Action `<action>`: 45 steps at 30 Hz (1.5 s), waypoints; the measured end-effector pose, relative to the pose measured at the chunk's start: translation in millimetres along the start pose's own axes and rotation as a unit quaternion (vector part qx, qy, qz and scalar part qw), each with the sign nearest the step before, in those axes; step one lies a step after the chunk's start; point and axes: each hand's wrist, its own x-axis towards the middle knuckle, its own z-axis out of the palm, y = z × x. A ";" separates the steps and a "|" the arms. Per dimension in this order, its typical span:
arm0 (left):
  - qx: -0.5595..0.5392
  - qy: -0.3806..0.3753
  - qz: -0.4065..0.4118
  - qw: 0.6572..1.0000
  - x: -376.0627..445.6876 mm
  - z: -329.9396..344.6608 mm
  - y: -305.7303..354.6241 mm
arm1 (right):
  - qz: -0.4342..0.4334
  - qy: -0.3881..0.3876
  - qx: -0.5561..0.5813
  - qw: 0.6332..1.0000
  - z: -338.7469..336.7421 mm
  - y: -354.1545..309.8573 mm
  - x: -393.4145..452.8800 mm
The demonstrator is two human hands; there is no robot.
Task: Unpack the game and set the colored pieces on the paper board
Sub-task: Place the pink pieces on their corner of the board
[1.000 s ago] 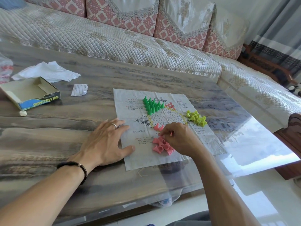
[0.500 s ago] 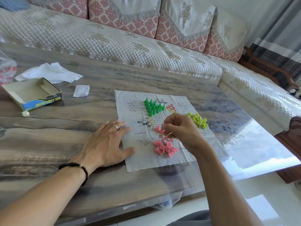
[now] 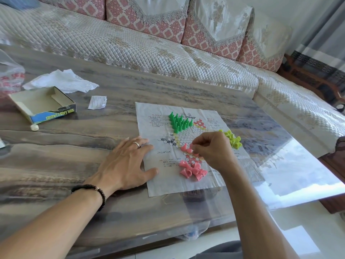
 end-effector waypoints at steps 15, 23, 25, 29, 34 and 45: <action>-0.008 0.005 0.002 1.000 0.5 -0.1 0.9 | -0.067 -0.071 -0.191 0.977 9.2 2.8 -3.2; -0.010 0.006 0.002 1.000 0.2 -0.5 1.4 | -0.083 -0.029 -0.203 0.975 17.4 3.2 -1.0; -0.011 0.006 0.000 1.000 0.2 -0.4 1.5 | -0.083 -0.025 -0.199 0.976 19.3 3.4 0.0; -0.009 0.003 0.001 1.000 0.0 0.0 1.0 | -0.087 -0.014 -0.193 0.977 22.9 5.2 2.4; -0.011 0.000 0.001 1.000 0.7 -0.1 1.1 | -0.100 -0.002 -0.193 0.976 22.4 5.7 1.9; -0.007 0.005 0.001 1.000 0.7 0.6 0.8 | -0.061 -0.092 -0.161 0.981 -11.7 23.5 -12.9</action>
